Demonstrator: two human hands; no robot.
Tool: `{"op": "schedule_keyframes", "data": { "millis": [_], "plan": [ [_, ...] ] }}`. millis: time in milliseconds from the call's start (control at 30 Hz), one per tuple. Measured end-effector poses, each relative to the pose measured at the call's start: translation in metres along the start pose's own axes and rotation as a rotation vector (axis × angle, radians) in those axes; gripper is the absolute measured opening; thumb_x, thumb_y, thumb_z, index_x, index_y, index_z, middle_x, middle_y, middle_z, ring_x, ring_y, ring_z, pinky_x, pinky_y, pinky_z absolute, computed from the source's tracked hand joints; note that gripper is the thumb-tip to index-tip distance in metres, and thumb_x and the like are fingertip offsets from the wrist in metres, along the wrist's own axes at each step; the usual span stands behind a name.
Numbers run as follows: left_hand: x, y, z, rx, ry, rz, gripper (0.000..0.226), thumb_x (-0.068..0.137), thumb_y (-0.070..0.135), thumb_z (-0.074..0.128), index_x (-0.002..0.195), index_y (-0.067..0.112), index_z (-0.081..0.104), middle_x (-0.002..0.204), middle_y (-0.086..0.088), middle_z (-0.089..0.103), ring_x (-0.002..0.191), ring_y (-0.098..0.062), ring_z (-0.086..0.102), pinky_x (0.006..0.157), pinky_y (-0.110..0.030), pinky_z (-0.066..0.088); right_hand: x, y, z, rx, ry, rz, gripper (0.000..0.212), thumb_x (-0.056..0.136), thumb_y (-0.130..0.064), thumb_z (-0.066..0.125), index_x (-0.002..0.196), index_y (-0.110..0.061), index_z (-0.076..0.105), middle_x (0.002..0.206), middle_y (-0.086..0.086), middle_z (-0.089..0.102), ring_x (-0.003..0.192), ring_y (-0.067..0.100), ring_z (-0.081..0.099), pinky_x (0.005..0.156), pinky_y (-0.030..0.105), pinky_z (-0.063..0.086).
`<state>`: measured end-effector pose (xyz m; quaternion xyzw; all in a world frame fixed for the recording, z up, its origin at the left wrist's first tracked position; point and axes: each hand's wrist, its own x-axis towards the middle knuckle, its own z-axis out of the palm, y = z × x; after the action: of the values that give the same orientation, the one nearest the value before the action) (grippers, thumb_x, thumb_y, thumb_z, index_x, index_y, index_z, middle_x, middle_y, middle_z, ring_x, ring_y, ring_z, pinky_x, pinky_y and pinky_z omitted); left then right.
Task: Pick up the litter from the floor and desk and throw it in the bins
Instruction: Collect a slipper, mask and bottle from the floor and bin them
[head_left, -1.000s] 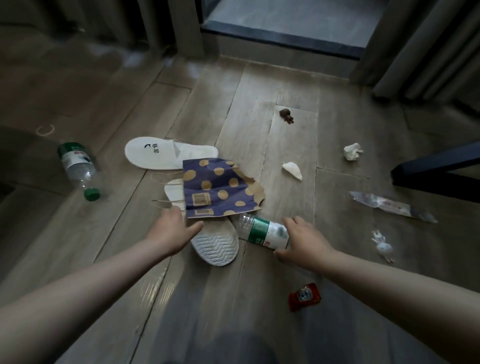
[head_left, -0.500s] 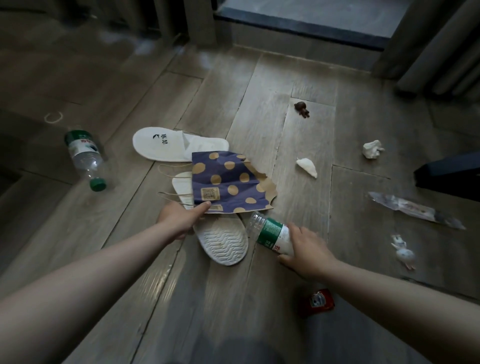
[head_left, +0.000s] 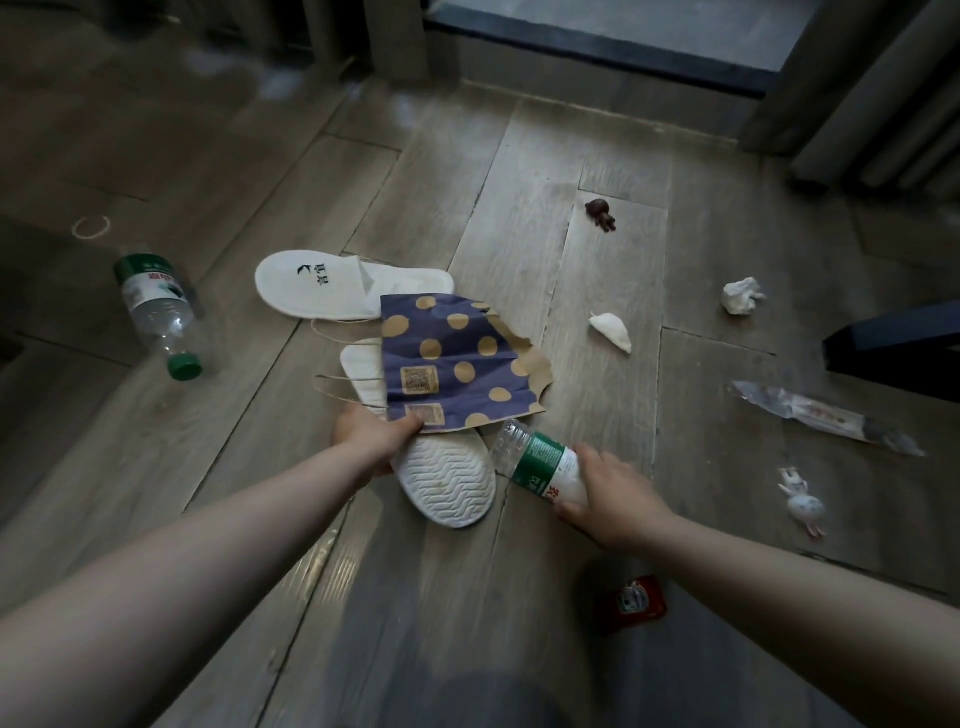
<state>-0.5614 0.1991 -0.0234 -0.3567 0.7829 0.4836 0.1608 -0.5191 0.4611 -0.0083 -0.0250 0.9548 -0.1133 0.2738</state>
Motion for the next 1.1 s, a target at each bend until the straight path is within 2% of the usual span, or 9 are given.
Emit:
{"op": "schedule_keyframes", "data": {
  "millis": [167, 300, 367, 533, 600, 733, 833, 967, 1100],
  "plan": [
    [-0.001, 0.003, 0.000, 0.032, 0.070, 0.078, 0.048, 0.071, 0.033, 0.081, 0.110, 0.011, 0.064, 0.110, -0.009, 0.069, 0.099, -0.029, 0.065, 0.088, -0.042, 0.054, -0.002, 0.001, -0.003, 0.024, 0.010, -0.006, 0.062, 0.087, -0.044, 0.062, 0.138, -0.019, 0.036, 0.133, 0.005, 0.049, 0.118, 0.023, 0.049, 0.100, 0.040, 0.043],
    [-0.010, 0.010, -0.005, -0.041, 0.139, 0.128, 0.041, 0.073, 0.026, 0.079, 0.107, 0.011, 0.061, 0.104, -0.007, 0.069, 0.083, -0.020, 0.061, 0.069, -0.031, 0.046, -0.006, 0.000, -0.013, 0.042, 0.058, -0.035, 0.056, 0.086, -0.045, 0.060, 0.132, -0.019, 0.041, 0.127, 0.006, 0.052, 0.112, 0.023, 0.051, 0.092, 0.034, 0.044],
    [-0.017, 0.017, -0.007, -0.102, 0.143, 0.145, 0.040, 0.075, 0.021, 0.078, 0.109, 0.013, 0.059, 0.105, -0.006, 0.068, 0.082, -0.018, 0.060, 0.066, -0.029, 0.045, -0.012, 0.001, -0.020, 0.085, 0.095, -0.052, 0.056, 0.086, -0.047, 0.060, 0.132, -0.021, 0.041, 0.123, 0.004, 0.053, 0.109, 0.021, 0.052, 0.089, 0.033, 0.045],
    [-0.031, 0.041, -0.019, -0.125, 0.111, 0.209, 0.034, 0.078, 0.016, 0.075, 0.106, 0.018, 0.055, 0.107, -0.008, 0.068, 0.092, -0.025, 0.066, 0.084, -0.042, 0.055, -0.022, 0.009, -0.051, 0.260, 0.209, -0.067, 0.049, 0.083, -0.051, 0.060, 0.124, -0.028, 0.044, 0.110, -0.005, 0.053, 0.094, 0.010, 0.052, 0.077, 0.031, 0.049],
    [-0.037, 0.053, -0.021, -0.110, 0.101, 0.234, 0.033, 0.078, 0.015, 0.074, 0.104, 0.018, 0.054, 0.105, -0.008, 0.068, 0.092, -0.027, 0.067, 0.086, -0.048, 0.055, -0.022, 0.012, -0.066, 0.301, 0.266, -0.077, 0.048, 0.082, -0.051, 0.061, 0.122, -0.030, 0.046, 0.107, -0.007, 0.053, 0.092, 0.009, 0.052, 0.075, 0.030, 0.048],
    [-0.053, 0.086, -0.018, -0.176, 0.047, 0.191, 0.035, 0.078, 0.011, 0.072, 0.109, 0.013, 0.056, 0.103, -0.010, 0.069, 0.089, -0.028, 0.068, 0.084, -0.050, 0.056, -0.022, 0.019, -0.105, 0.453, 0.357, -0.095, 0.047, 0.079, -0.049, 0.066, 0.120, -0.035, 0.049, 0.103, -0.013, 0.055, 0.089, -0.002, 0.051, 0.067, 0.019, 0.042],
    [-0.072, 0.112, -0.021, -0.201, 0.030, 0.141, 0.035, 0.078, 0.010, 0.073, 0.109, 0.014, 0.057, 0.100, -0.008, 0.069, 0.087, -0.027, 0.068, 0.083, -0.049, 0.056, -0.028, 0.016, -0.136, 0.536, 0.431, -0.039, 0.047, 0.077, -0.047, 0.068, 0.120, -0.037, 0.050, 0.101, -0.015, 0.055, 0.089, -0.002, 0.052, 0.066, 0.020, 0.041],
    [-0.116, 0.138, -0.039, -0.174, 0.044, 0.068, 0.032, 0.075, 0.010, 0.074, 0.101, 0.018, 0.059, 0.096, -0.006, 0.071, 0.086, -0.025, 0.069, 0.083, -0.048, 0.056, -0.065, 0.001, -0.161, 0.651, 0.406, 0.072, 0.048, 0.078, -0.043, 0.070, 0.121, -0.036, 0.050, 0.102, -0.012, 0.055, 0.090, -0.008, 0.049, 0.065, 0.011, 0.037],
    [-0.167, 0.175, -0.075, -0.111, 0.052, 0.046, 0.028, 0.073, 0.010, 0.074, 0.088, 0.027, 0.056, 0.088, 0.003, 0.070, 0.083, -0.022, 0.069, 0.079, -0.042, 0.056, -0.119, -0.020, -0.198, 0.739, 0.349, 0.170, 0.055, 0.077, -0.043, 0.072, 0.127, -0.033, 0.049, 0.104, -0.009, 0.054, 0.091, -0.003, 0.052, 0.070, 0.018, 0.043]
  ]
}}
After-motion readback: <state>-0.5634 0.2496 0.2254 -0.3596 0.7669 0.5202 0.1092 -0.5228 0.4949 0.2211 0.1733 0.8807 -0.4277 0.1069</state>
